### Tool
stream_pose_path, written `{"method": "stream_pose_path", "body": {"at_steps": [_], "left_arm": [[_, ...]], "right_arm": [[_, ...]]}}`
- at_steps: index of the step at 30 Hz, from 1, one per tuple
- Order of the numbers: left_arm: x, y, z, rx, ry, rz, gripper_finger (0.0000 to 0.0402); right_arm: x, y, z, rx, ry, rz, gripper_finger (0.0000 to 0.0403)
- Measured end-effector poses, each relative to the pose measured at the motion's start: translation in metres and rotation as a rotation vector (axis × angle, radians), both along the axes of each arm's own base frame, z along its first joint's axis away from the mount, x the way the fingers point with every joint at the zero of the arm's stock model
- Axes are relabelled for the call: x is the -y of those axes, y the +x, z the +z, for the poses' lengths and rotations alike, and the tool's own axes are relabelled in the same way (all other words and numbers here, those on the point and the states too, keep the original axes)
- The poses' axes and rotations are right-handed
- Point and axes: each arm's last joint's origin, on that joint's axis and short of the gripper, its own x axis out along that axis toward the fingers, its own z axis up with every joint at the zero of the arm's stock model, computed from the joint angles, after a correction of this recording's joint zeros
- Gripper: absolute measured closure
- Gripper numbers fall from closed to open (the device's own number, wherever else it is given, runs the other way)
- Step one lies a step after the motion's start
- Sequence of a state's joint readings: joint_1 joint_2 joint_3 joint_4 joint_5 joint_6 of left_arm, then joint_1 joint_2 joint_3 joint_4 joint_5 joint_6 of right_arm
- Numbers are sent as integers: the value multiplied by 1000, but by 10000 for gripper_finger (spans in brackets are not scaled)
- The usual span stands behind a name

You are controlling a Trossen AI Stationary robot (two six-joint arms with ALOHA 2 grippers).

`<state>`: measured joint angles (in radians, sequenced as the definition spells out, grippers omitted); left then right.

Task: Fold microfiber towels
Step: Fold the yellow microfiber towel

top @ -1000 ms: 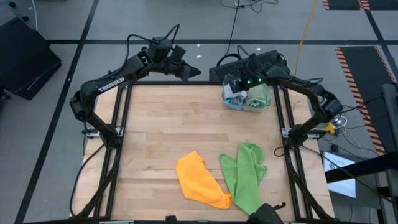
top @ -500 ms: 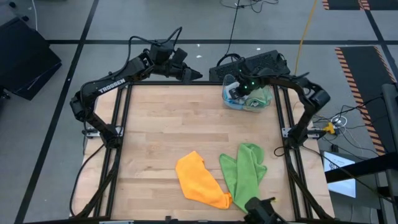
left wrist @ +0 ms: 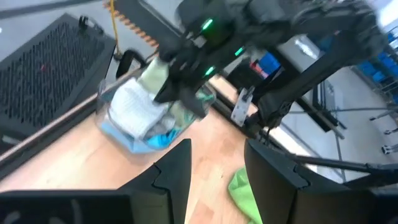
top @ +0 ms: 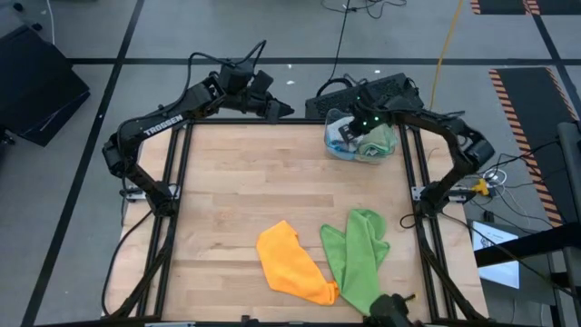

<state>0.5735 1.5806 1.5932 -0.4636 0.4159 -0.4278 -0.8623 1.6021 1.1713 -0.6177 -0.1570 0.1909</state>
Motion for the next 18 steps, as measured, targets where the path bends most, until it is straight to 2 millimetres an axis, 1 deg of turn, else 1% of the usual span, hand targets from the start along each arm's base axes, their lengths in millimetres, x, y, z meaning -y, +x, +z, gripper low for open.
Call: {"method": "stream_pose_path", "body": {"at_steps": [4, 8, 11, 13, 15, 18], "left_arm": [[7, 0, -6, -65, -23, -26, 254], [32, 5, -16, -179, -10, -154, 246], [56, 10, -24, -267, 7, -253, 221], [73, 17, -31, -327, 55, -310, 199], [89, 22, -39, -396, 89, -372, 176], [107, 31, -54, -467, 120, -468, 150]], "right_arm": [[-19, -11, 29, 51, -6, 30, 403], [-44, -18, 54, 101, -8, 86, 403], [-65, -21, 73, 179, -10, 153, 403], [-81, -20, 84, 235, 1, 202, 403], [-99, -20, 94, 272, 11, 228, 403], [-123, -19, 105, 320, 37, 249, 403]]}}
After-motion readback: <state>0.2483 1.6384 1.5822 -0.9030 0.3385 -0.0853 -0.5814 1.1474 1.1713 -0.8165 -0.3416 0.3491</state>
